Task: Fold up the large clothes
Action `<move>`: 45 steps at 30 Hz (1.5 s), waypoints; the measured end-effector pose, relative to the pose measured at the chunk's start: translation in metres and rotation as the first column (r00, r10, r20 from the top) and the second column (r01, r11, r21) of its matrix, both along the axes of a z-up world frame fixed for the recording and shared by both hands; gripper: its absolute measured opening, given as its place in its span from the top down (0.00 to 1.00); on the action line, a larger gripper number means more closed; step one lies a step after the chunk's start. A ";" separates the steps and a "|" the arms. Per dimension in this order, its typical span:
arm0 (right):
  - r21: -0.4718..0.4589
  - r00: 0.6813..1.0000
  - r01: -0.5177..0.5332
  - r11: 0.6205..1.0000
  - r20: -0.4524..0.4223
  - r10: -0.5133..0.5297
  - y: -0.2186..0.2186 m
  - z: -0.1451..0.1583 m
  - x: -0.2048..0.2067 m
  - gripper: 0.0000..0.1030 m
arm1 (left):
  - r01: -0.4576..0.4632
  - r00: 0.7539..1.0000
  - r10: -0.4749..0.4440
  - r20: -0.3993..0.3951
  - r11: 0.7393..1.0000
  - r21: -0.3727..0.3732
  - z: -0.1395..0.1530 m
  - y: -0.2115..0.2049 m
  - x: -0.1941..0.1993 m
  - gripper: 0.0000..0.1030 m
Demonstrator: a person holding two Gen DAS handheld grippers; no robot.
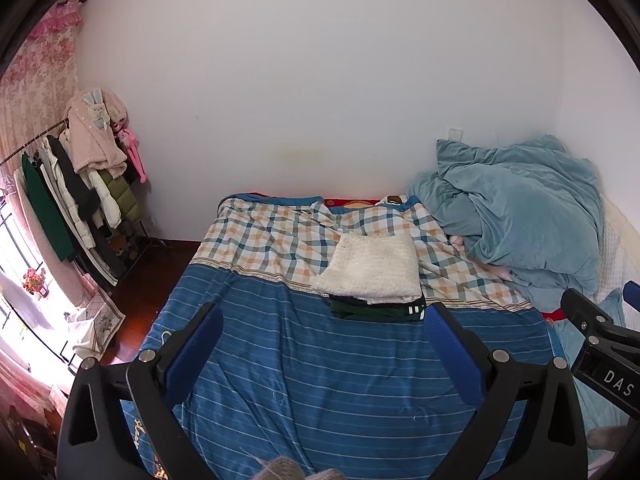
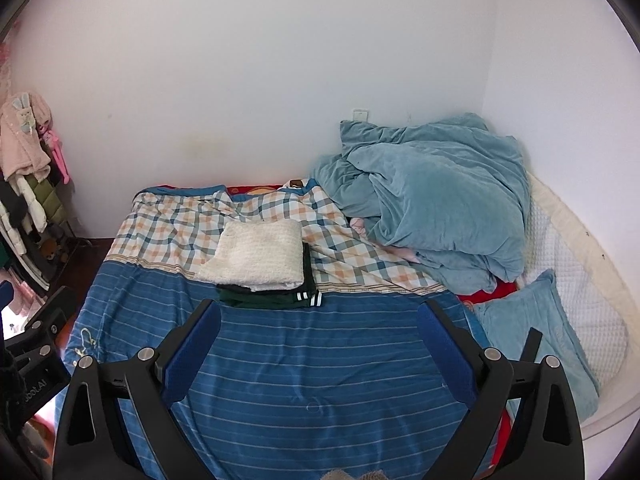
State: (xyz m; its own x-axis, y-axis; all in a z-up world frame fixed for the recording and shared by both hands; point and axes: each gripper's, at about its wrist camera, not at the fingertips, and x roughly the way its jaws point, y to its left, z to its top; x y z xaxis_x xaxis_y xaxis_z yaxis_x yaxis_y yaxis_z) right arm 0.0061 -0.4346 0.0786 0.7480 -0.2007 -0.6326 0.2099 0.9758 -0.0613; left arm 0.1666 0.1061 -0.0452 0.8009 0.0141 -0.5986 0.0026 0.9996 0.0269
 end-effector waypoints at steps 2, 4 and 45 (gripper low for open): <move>-0.001 1.000 -0.002 1.000 0.001 0.002 0.000 0.000 0.004 0.03 | 0.002 1.000 -0.002 0.004 1.000 0.004 0.001 -0.001 -0.001 0.00; -0.001 1.000 -0.002 1.000 0.002 0.002 0.001 0.000 0.004 0.03 | 0.004 1.000 -0.004 0.005 1.000 0.003 0.001 0.000 -0.001 0.00; 0.005 1.000 -0.014 1.000 0.014 0.014 0.020 0.004 0.004 0.02 | -0.008 1.000 0.008 0.027 1.000 0.007 0.010 0.007 -0.002 0.00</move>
State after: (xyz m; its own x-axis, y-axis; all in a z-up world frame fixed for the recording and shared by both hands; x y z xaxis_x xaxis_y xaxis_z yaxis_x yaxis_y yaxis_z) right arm 0.0106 -0.4144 0.0829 0.7597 -0.1869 -0.6229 0.1971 0.9789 -0.0533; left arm 0.1646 0.1134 -0.0349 0.8168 0.0248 -0.5764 -0.0064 0.9994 0.0339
